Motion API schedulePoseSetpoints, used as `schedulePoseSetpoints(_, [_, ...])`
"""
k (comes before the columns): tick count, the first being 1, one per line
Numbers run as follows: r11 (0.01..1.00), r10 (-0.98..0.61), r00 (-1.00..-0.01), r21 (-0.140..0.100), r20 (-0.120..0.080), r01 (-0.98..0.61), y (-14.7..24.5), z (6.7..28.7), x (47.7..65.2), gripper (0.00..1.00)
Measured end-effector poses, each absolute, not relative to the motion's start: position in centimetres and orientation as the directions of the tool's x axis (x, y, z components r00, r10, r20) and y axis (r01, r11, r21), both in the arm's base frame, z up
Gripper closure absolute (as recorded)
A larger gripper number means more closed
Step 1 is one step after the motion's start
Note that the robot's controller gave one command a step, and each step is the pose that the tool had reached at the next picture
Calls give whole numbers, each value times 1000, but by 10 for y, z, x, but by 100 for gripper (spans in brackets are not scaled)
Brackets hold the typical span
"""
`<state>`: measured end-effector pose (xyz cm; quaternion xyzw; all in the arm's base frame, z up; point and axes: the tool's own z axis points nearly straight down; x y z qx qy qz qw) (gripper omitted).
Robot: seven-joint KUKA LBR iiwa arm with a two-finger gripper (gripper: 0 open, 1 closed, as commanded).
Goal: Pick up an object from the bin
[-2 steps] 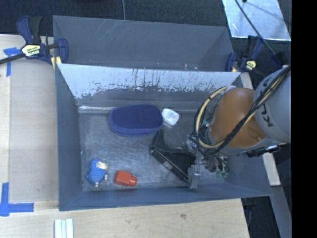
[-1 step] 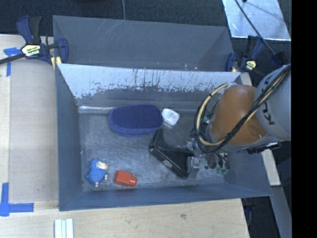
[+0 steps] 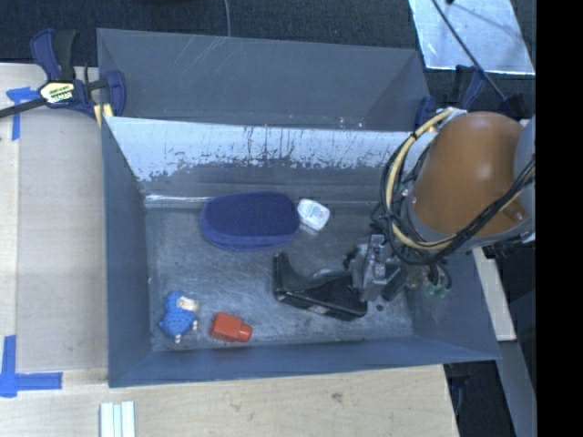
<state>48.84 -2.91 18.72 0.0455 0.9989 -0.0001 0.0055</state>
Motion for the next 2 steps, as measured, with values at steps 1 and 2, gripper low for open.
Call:
schedulePoseSetpoints(1, [996,91,-996,0,-3,91,-29,183,487,0])
schedulePoseSetpoints(2, [987,158,-987,2,7,158,-45,72,503,0])
